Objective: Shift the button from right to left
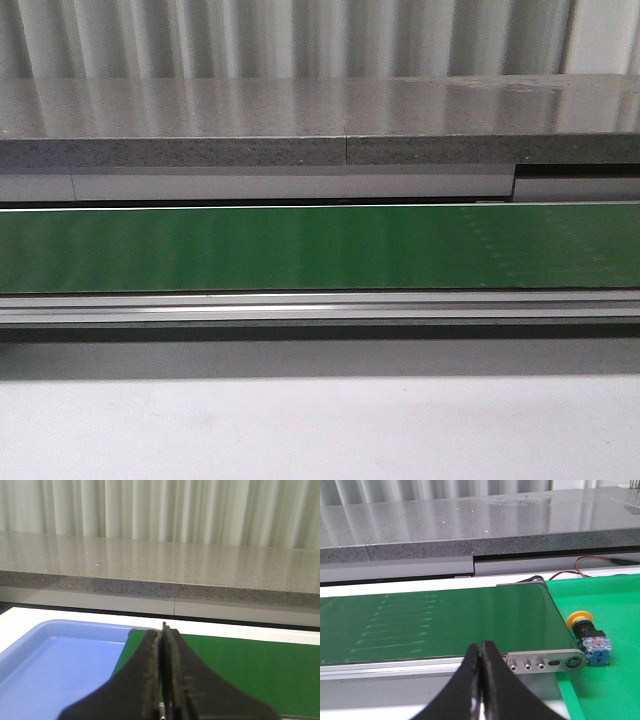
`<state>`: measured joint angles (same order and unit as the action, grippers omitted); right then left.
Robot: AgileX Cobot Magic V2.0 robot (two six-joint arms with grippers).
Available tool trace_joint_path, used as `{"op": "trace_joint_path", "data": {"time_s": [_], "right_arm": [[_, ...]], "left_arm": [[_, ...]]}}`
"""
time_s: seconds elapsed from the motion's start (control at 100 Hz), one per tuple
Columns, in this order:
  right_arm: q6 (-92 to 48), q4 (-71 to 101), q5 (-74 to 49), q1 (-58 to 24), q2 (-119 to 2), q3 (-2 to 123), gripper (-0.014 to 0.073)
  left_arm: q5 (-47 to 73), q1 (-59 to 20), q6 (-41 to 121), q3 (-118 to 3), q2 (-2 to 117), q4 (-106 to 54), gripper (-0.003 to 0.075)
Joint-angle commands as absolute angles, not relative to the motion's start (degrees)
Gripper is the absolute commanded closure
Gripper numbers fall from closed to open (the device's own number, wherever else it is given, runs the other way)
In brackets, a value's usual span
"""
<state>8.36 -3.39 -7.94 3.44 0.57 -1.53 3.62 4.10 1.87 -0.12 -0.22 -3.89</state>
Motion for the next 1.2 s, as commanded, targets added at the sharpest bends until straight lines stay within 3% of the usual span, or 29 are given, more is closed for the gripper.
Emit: {"op": "trace_joint_path", "data": {"time_s": [0.0, 0.76, 0.98, 1.19], "right_arm": [[8.2, -3.4, -3.4, 3.7, 1.5, -0.6, 0.066], [8.2, -3.4, -4.5, 3.7, 1.5, 1.0, 0.066], [8.2, -3.8, -19.9, 3.7, -0.4, 15.0, 0.066], [8.2, -5.5, -37.5, 3.7, -10.9, 30.7, 0.066]], "left_arm": [[-0.7, 4.0, 1.3, 1.3, -2.3, -4.4, 0.074], [-0.7, 4.0, 1.3, 1.3, -2.3, -4.4, 0.074], [-0.7, 4.0, 1.3, 1.3, -2.3, -4.4, 0.074], [-0.7, 4.0, 1.3, 1.3, -2.3, -4.4, 0.074]]}}
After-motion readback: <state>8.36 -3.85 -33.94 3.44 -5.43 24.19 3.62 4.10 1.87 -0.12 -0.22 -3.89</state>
